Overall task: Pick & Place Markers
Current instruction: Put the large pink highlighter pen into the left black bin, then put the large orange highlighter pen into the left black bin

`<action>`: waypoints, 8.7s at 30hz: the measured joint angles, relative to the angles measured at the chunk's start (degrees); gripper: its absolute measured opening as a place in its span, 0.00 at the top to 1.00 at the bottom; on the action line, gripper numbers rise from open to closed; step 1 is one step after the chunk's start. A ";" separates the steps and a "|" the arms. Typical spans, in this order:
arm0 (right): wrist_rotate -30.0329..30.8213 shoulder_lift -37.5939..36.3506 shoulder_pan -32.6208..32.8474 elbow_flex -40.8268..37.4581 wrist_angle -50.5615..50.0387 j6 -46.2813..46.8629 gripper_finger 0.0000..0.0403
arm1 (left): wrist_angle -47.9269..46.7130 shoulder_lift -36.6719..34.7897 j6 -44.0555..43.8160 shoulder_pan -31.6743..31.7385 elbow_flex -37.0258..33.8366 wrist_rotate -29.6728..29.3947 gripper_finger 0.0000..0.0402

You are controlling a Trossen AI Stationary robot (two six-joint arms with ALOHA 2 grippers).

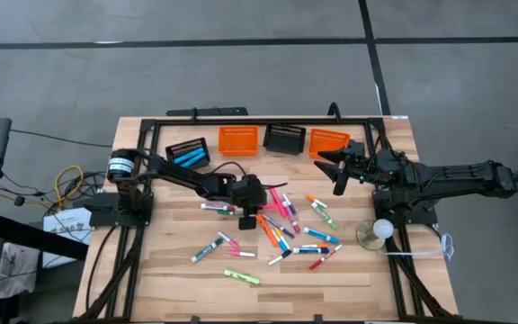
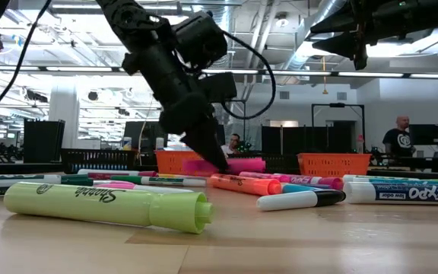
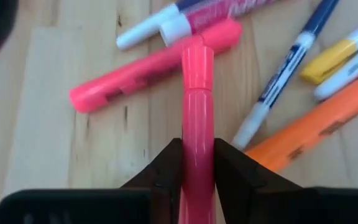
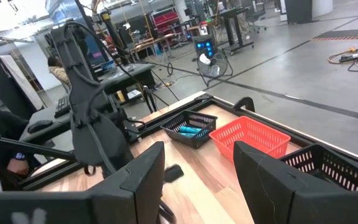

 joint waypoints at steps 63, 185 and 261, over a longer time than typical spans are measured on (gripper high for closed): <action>-0.22 0.01 0.00 0.00 -0.26 -0.07 0.54 | -14.21 -28.06 -26.60 6.20 -12.20 7.19 0.82; -0.22 0.01 0.00 0.00 -0.21 3.43 0.54 | -13.69 -33.55 3.65 50.88 -29.09 5.27 0.71; -3.80 7.53 0.50 -0.02 3.18 3.43 0.54 | 11.18 -9.24 -5.50 -10.52 -3.14 -2.71 0.50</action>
